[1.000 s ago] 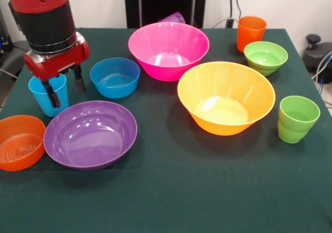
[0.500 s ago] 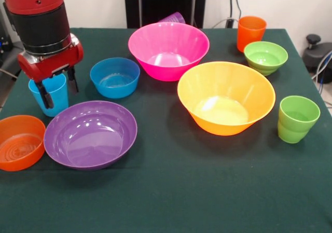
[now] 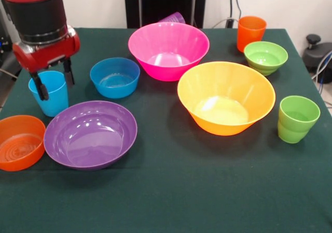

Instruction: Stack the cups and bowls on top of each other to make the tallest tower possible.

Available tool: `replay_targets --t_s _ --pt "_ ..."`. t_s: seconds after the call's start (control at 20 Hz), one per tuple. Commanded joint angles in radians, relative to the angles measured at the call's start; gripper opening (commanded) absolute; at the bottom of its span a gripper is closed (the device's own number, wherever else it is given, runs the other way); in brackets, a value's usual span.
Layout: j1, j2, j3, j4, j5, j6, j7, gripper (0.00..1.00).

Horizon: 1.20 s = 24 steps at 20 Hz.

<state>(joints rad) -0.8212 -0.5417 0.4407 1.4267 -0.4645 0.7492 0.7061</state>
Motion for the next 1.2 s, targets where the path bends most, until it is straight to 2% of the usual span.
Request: replay_targets --t_s 0.05,0.2,0.35,0.45,0.6,0.8,1.05,1.2 --pt "0.008 -0.073 0.019 0.106 -0.006 0.029 0.023 1.0" --pt "0.008 -0.103 0.026 0.134 0.009 0.051 0.024 1.0" --pt "0.013 -0.1 0.021 0.15 0.004 0.039 0.035 1.0" --pt "0.024 -0.088 0.007 0.148 0.005 0.066 0.047 1.0" --pt "0.047 -0.044 -0.022 0.113 -0.005 0.13 0.053 1.0" --pt "0.059 -0.001 -0.043 0.094 -0.037 0.124 0.048 1.0" --pt "0.065 0.042 -0.061 0.072 -0.041 0.142 0.051 1.0" --pt "0.087 0.087 -0.1 0.033 -0.076 0.141 0.066 1.0"
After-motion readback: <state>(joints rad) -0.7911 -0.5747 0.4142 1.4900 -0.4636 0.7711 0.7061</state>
